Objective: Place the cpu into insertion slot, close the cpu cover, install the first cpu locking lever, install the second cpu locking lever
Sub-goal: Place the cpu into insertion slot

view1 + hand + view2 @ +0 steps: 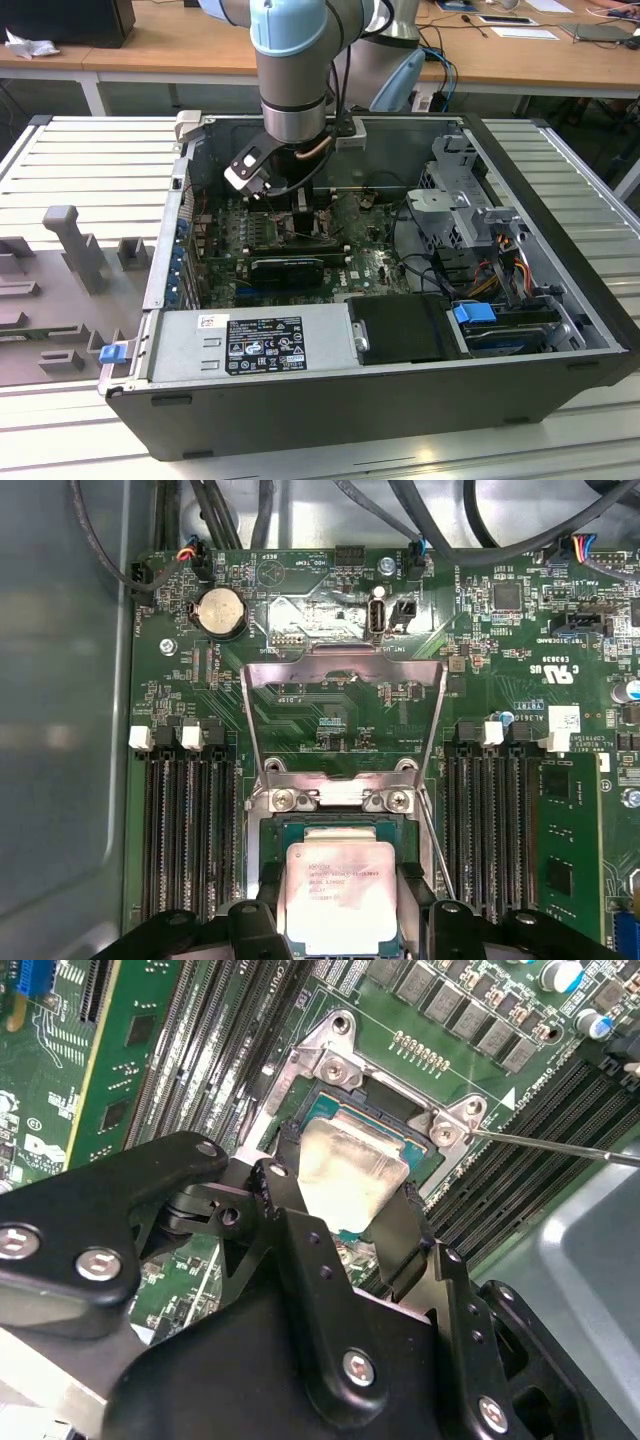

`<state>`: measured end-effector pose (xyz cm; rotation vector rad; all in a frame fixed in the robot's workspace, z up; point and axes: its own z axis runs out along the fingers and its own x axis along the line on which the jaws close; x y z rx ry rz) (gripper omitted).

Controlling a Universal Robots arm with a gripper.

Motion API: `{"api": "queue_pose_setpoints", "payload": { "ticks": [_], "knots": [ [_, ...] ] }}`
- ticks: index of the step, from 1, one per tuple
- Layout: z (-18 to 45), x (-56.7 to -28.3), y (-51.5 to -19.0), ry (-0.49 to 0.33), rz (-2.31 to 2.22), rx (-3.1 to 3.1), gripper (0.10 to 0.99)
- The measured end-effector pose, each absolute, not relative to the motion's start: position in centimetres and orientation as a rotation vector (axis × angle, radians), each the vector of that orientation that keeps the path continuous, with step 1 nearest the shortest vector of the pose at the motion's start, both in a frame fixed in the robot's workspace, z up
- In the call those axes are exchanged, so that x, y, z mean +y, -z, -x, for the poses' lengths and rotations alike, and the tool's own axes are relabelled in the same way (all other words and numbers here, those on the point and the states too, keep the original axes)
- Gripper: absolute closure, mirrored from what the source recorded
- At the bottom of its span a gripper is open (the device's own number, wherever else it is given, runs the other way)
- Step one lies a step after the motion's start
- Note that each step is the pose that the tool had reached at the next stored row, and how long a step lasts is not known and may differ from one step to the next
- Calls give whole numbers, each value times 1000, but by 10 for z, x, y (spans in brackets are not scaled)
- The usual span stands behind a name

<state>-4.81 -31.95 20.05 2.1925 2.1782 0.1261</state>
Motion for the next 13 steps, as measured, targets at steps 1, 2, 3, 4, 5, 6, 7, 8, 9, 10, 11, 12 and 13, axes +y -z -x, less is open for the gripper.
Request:
{"api": "queue_pose_setpoints", "payload": {
  "ticks": [1, 2, 3, 4, 5, 6, 7, 8, 9, 10, 11, 12, 13],
  "knots": [
    [48, -319, -200, -126, -2192, 2178, 545],
    [48, -319, -200, -126, -2193, 2178, 486],
    [48, -319, -200, -126, -2193, 2178, 420],
    [48, -319, -201, -126, -2193, 2178, 420],
    [48, -319, -203, -126, -2193, 2178, 420],
    [48, -319, -204, -126, -2193, 2178, 420],
    [48, -319, -207, -126, -2193, 2178, 420],
    [48, -319, -209, -126, -2193, 2178, 420],
    [48, -319, -210, -126, -2193, 2178, 435],
    [48, -319, -211, -126, -2193, 2178, 435],
    [48, -319, -212, -126, -2193, 2178, 565],
    [48, -319, -212, -126, -2193, 2178, 565],
    [48, -319, -213, -126, -2193, 2178, 686]
  ]
}}
